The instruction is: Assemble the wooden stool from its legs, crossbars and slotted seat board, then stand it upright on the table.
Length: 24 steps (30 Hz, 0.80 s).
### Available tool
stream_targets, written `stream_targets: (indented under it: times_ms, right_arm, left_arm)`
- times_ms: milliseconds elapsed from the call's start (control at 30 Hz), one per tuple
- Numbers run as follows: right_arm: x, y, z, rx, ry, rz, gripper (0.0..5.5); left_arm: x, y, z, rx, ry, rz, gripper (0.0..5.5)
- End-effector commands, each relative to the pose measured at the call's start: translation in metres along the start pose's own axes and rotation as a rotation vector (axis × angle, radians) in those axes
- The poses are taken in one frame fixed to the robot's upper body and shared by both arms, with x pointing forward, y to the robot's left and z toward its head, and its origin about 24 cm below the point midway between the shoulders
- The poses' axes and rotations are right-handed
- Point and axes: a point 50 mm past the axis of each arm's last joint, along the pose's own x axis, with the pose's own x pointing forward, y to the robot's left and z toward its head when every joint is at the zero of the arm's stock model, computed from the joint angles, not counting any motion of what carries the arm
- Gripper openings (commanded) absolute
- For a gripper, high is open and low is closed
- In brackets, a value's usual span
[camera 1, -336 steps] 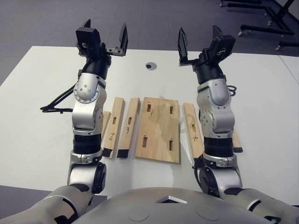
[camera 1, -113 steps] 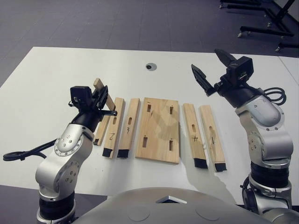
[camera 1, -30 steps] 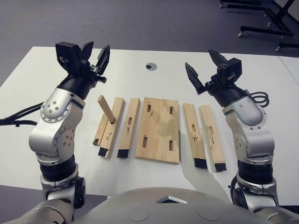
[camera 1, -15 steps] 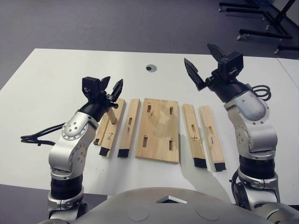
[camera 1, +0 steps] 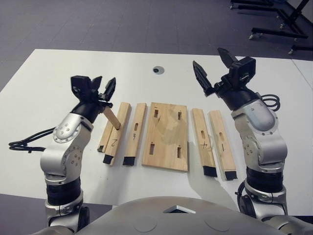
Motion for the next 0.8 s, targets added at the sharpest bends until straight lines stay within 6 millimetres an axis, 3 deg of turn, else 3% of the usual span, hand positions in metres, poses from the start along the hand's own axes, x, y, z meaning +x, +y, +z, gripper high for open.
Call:
stream_targets:
  times_ms: [33, 200, 300, 367, 567, 667, 800]
  right_arm:
    - [-0.009, 0.000, -0.003, 0.024, 0.011, -0.057, 3.89]
    - [-0.017, 0.003, -0.008, 0.050, 0.023, -0.108, 3.89]
    - [-0.027, -0.001, -0.011, 0.061, 0.043, -0.150, 3.89]
    - [-0.034, -0.004, -0.012, 0.074, 0.054, -0.182, 3.89]
    - [-0.040, -0.004, -0.018, 0.095, 0.085, -0.202, 3.89]
    - [-0.041, -0.003, -0.019, 0.093, 0.098, -0.189, 3.89]
    - [-0.041, -0.003, -0.019, 0.076, 0.113, -0.164, 3.89]
  left_arm:
    - [0.003, 0.001, 0.025, 0.033, -0.053, -0.044, 2.44]
    - [-0.009, 0.012, 0.029, 0.088, 0.004, -0.102, 2.44]
    - [-0.028, 0.054, 0.017, 0.278, 0.193, -0.003, 2.44]
    - [-0.039, 0.070, 0.007, 0.330, 0.324, 0.024, 2.44]
    - [-0.070, 0.045, -0.039, 0.302, 0.633, -0.186, 2.44]
    - [-0.081, 0.027, -0.046, 0.208, 0.679, -0.298, 2.44]
    - [-0.090, 0.009, -0.048, 0.162, 0.711, -0.360, 3.03]
